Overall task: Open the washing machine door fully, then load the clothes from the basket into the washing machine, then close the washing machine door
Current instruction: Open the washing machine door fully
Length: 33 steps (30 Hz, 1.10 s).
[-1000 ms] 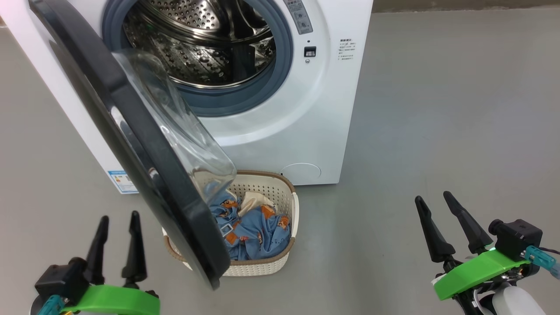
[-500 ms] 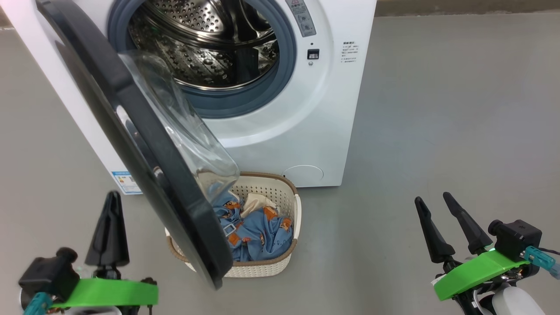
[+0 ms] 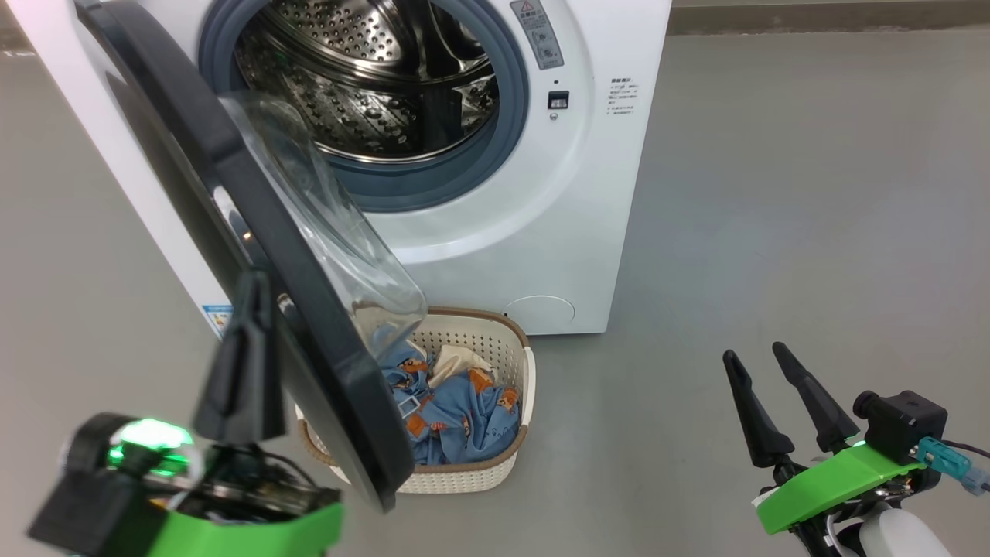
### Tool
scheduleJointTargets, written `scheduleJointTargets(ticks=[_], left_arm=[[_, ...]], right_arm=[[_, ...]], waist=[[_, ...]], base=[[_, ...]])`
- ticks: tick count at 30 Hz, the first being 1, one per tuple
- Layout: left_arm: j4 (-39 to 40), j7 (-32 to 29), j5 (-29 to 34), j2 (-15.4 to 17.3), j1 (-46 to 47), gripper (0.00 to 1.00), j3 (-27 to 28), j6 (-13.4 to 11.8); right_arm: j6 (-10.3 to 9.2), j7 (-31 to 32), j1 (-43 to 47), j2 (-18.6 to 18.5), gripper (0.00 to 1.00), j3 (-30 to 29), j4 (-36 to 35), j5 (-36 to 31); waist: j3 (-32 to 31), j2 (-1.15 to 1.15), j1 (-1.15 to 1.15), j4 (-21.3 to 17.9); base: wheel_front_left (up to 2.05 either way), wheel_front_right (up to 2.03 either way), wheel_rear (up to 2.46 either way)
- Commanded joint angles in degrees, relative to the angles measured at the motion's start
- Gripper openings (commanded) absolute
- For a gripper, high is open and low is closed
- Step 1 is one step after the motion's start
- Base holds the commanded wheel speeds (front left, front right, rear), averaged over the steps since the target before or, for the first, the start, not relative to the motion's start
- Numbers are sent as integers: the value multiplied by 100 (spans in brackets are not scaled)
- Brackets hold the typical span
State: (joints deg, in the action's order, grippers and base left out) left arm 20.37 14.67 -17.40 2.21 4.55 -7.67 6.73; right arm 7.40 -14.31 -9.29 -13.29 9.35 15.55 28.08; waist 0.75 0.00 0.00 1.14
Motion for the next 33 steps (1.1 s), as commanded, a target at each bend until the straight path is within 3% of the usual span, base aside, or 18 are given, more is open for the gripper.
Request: scheduleJointTargets(ticks=[1, 8, 15, 33], left_arm=[[239, -35, -29, 67, 99, 0, -7, -17], [-144, -197, -318, 67, 3, 0, -698, 13], [-1039, -154, -497, 69, 22, 0, -1000, 34], [-2635, -55, -709, 79, 410, 0, -1119, 38]], right_arm=[[9, -69, -62, -14, 100, 146, -115, 30], [9, -69, -121, 19, 100, 173, -104, 30], [9, -69, -176, 21, 100, 212, -94, 42], [9, -69, -184, 58, 100, 212, -68, 59]], waist=[[1, 0, 0, -18], [60, 0, 0, -74], [64, 0, 0, -172], [143, 0, 0, -221]], base=[[0, 0, 0], [0, 0, 0], [0, 0, 0], [0, 0, 0]])
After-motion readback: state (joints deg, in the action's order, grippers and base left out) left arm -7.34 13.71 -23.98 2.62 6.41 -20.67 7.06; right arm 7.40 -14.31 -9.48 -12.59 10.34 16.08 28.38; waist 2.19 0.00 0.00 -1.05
